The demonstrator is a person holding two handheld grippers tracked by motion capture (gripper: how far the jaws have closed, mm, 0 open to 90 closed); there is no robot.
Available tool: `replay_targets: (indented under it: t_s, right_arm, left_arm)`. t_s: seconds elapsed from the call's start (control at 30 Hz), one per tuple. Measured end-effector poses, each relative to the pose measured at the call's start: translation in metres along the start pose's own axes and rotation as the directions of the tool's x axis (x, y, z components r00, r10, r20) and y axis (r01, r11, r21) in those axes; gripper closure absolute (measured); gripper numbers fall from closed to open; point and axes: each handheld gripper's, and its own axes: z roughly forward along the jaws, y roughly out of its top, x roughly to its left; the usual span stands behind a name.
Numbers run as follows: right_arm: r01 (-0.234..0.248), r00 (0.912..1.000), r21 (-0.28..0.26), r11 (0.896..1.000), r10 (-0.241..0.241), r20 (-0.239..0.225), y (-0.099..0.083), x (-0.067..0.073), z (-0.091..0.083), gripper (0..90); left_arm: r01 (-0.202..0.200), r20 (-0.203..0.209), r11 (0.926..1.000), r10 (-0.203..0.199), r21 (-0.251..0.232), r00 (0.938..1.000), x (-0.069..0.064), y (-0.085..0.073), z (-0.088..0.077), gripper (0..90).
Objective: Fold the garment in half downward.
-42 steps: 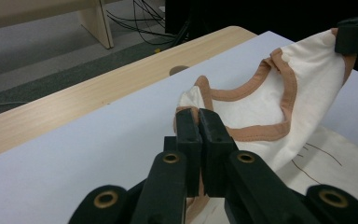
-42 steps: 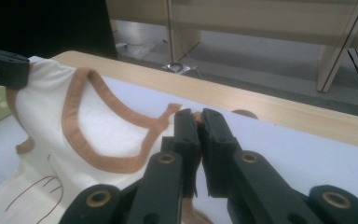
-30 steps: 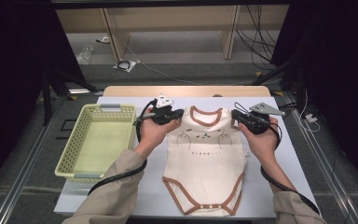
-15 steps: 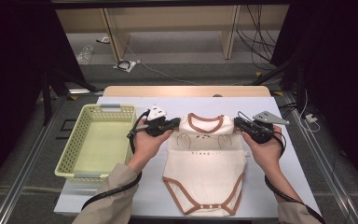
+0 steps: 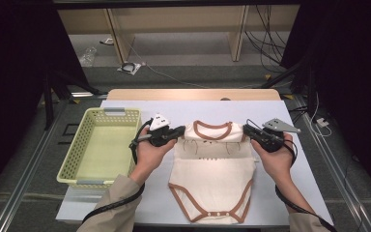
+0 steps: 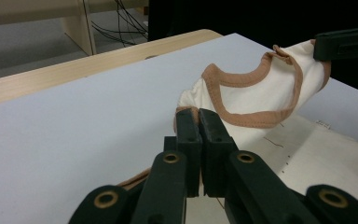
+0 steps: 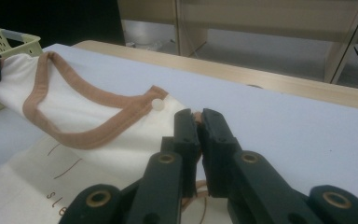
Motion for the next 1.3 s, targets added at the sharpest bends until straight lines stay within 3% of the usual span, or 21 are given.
replay_targets:
  t_s: [0.4, 1.3]
  right_arm:
    - [0.013, 0.9999, 0.02, 1.0, -0.013, -0.003, -0.0047, 0.0018, -0.0008, 85.4]
    - [0.011, 0.9999, 0.034, 0.999, -0.011, 0.003, -0.0104, 0.0017, -0.0049, 85.4]
  left_arm:
    - [-0.018, 0.004, 0.9998, 0.018, 0.008, 0.9998, -0.0071, -0.0048, -0.0003, 86.9]
    - [-0.018, 0.003, 0.9998, 0.018, 0.005, 0.9998, -0.0068, -0.0045, -0.0043, 86.9]
